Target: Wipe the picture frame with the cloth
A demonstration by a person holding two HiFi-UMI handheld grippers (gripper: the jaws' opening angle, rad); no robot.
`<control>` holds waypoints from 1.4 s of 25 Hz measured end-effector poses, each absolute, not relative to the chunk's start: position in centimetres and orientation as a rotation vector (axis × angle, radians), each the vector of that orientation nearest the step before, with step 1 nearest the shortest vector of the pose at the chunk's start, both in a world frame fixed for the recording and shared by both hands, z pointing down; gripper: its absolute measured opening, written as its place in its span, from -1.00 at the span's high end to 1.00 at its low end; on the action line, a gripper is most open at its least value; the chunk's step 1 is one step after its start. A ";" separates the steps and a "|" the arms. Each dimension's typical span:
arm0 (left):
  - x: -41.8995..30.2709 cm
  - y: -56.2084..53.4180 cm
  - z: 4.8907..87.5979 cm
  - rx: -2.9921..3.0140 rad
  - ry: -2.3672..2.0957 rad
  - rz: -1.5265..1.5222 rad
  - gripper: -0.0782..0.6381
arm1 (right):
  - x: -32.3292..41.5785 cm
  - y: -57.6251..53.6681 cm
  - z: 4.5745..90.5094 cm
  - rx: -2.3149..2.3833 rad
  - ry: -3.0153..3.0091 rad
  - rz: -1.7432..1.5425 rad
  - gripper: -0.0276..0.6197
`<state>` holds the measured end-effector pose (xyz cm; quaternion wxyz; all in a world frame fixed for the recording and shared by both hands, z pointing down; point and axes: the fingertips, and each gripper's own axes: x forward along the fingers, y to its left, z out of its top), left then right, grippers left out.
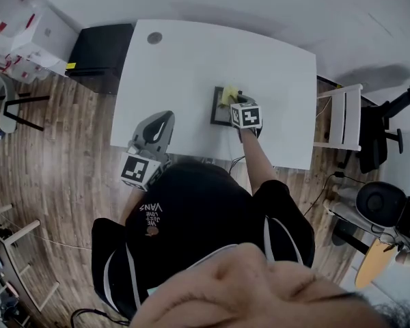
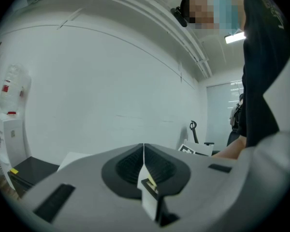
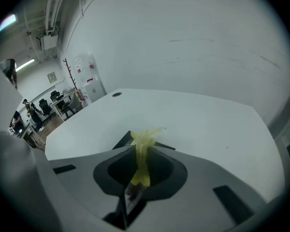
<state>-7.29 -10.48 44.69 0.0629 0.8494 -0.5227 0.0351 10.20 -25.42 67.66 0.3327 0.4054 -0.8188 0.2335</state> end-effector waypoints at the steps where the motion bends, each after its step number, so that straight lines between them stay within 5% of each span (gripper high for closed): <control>1: -7.2 -10.5 44.7 2.574 -1.575 0.106 0.73 | 10.6 -25.4 67.7 1.068 -2.133 0.612 0.78; 20: -4.6 -11.0 44.7 2.644 -1.476 0.102 0.73 | 16.7 -25.5 67.2 1.172 -2.056 0.619 0.78; 35: -6.6 -10.2 45.1 2.640 -1.463 0.086 0.73 | 11.0 -23.5 65.2 1.127 -2.218 0.765 0.78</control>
